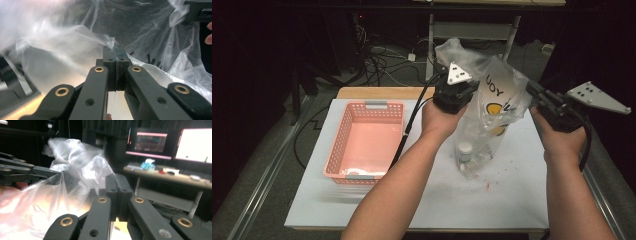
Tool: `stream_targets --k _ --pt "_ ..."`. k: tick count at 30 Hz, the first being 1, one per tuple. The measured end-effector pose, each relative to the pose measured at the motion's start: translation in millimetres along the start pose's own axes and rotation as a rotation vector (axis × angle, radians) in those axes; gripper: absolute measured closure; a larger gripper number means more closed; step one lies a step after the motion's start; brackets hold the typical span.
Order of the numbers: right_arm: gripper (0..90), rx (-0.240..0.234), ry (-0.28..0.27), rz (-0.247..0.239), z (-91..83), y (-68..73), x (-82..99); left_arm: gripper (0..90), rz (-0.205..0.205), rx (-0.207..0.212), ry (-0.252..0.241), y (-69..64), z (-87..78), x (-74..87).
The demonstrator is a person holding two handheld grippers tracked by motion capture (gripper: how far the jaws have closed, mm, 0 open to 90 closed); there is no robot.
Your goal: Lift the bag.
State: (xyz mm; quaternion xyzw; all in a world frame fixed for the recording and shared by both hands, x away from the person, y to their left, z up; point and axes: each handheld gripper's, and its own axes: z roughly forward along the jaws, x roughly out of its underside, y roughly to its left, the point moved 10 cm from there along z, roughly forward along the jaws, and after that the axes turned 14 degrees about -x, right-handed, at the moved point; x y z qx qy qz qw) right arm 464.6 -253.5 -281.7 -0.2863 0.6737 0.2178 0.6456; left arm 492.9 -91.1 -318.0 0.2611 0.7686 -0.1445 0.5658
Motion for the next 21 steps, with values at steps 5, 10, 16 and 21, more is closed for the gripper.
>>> stream_targets --k 5,10,16,21 --pt "90.0 -0.007 0.034 0.038 1.5 -2.9 25.7 87.7 -0.024 -0.014 0.016 10.8 -1.6 26.7" --pt "74.0 -0.030 0.055 0.057 -2.6 0.1 39.5 68.5 -0.019 -0.008 0.022 12.4 -12.6 40.6" --pt "53.5 -0.052 0.056 0.063 -17.8 10.2 50.5 48.3 -0.026 0.008 0.009 10.6 -38.7 59.7" --pt "37.7 -0.077 0.076 0.053 -29.3 23.4 68.4 31.8 -0.025 0.039 -0.009 4.1 -62.4 80.4"
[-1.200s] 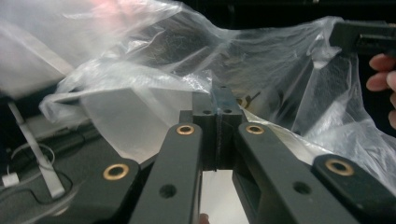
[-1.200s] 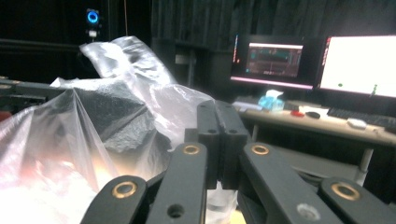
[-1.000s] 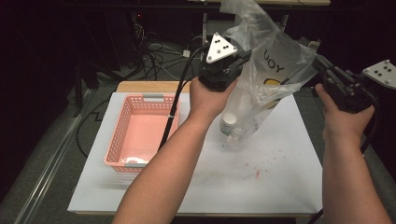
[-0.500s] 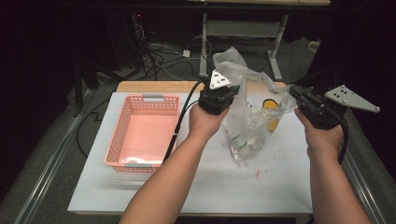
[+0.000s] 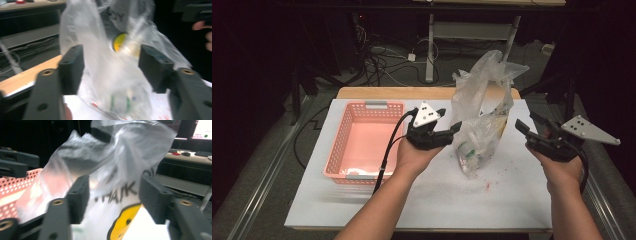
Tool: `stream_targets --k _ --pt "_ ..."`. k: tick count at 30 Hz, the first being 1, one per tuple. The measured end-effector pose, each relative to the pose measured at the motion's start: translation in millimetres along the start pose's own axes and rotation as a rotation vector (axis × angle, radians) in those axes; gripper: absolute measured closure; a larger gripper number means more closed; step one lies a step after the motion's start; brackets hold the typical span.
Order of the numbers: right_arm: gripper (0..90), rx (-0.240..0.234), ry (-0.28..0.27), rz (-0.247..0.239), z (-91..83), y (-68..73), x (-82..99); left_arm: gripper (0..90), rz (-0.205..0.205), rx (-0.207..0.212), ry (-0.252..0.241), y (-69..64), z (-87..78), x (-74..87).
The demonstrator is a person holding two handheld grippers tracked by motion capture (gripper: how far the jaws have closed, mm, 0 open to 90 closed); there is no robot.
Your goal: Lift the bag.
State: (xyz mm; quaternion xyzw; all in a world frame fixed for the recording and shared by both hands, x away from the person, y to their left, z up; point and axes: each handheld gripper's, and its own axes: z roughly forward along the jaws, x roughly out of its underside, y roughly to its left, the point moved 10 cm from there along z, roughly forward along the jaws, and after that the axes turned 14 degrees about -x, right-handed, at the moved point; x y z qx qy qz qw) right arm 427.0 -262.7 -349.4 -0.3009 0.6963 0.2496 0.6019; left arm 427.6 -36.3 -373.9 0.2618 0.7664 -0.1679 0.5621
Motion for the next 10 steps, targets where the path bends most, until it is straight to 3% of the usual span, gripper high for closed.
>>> stream_targets --k 5,7,8,10 --pt "15.9 -0.021 0.017 0.011 -5.7 11.0 24.3 11.8 0.014 0.003 0.068 -6.4 -6.9 34.5" --pt "5.2 -0.028 0.029 0.031 -6.3 15.1 35.3 0.7 -0.005 0.028 0.103 -11.2 -7.2 46.4" --pt "0.0 -0.022 0.034 0.040 -6.1 16.0 40.7 0.0 -0.005 0.033 0.110 -13.7 -7.8 50.8" --pt "0.0 -0.027 0.050 0.055 -6.9 18.8 51.4 0.0 0.007 0.032 0.110 -16.9 -8.4 56.7"
